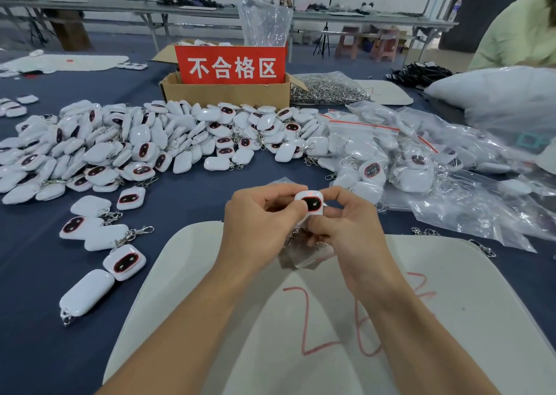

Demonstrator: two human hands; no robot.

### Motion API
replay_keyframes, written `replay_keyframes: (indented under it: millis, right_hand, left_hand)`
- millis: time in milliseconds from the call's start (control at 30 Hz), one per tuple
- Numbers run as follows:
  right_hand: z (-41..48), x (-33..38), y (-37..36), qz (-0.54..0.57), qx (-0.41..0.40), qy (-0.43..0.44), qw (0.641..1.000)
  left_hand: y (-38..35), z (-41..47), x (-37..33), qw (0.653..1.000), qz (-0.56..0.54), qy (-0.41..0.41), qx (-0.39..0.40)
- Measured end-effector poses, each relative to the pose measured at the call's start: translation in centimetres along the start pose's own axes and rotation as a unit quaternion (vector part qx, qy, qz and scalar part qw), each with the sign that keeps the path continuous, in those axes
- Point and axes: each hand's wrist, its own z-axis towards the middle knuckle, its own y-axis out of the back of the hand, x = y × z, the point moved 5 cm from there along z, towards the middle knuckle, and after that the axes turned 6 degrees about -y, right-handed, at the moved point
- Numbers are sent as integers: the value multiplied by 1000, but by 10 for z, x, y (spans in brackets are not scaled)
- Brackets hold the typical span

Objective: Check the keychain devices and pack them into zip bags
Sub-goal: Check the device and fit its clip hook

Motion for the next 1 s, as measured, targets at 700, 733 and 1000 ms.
replay_keyframes:
  millis: [700, 733, 1000]
  right_hand:
    - [-3, 13, 48, 14, -233, 19, 972]
    - [-3, 12, 52, 26, -237, 11, 971]
    - [-1, 12, 55, 34, -192, 11, 981]
  left_hand:
    - [-19, -17, 0, 954, 236, -83, 163]
    - [-23, -18, 2, 938, 276, -89, 190]
    - [-13, -8, 9, 986, 137, -14, 96]
